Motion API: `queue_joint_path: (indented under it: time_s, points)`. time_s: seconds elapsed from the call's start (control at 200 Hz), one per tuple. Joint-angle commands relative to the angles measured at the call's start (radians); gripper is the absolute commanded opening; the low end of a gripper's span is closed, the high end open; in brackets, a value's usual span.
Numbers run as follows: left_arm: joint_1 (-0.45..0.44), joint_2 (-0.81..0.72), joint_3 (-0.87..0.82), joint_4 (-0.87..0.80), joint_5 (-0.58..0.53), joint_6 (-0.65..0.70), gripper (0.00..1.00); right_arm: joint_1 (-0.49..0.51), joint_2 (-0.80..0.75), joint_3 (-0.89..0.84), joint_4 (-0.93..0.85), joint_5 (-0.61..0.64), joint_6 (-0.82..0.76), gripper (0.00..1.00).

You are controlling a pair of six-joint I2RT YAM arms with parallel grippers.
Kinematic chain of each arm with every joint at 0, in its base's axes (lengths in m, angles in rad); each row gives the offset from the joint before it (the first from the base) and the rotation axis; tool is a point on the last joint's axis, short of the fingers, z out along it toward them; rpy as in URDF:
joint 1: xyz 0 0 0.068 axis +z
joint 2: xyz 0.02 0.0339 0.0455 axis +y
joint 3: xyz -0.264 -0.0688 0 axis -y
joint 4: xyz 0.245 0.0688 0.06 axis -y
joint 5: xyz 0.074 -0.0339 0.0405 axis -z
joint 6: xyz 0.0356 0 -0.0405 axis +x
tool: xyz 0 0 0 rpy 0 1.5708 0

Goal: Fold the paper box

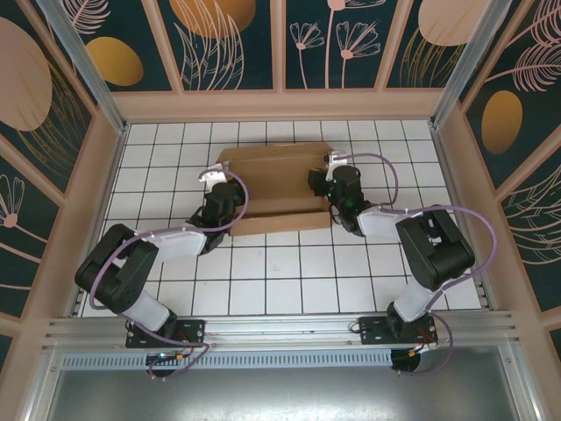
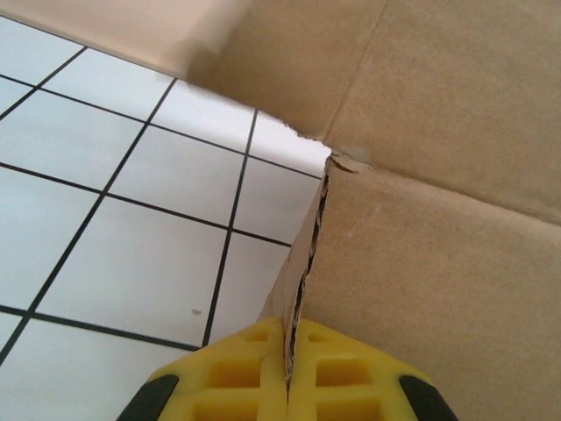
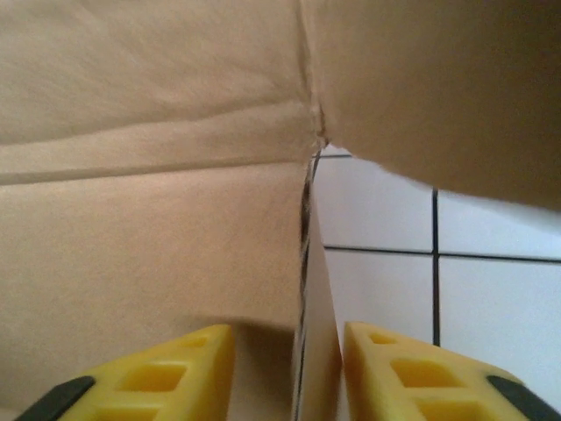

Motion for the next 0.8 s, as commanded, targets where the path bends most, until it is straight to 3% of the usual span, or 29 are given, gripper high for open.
queue_joint_path:
  time_s: [0.0, 0.23, 0.385, 0.791]
  points:
    - [-0.052, -0.024, -0.069, 0.009, 0.024, 0.042, 0.0, 0.019, -0.058, -0.057, 0.074, -0.046, 0.016, 0.46]
    - [-0.101, -0.094, -0.172, 0.109, -0.132, 0.094, 0.0, 0.03, -0.161, -0.092, 0.042, -0.089, -0.026, 0.69]
    - [-0.106, -0.132, -0.222, 0.16, -0.155, 0.1, 0.0, 0.036, -0.28, -0.127, -0.032, -0.142, -0.069, 0.81]
    - [-0.111, -0.109, -0.283, 0.373, -0.178, 0.17, 0.0, 0.038, -0.662, -0.186, -0.304, -0.216, -0.105, 0.81]
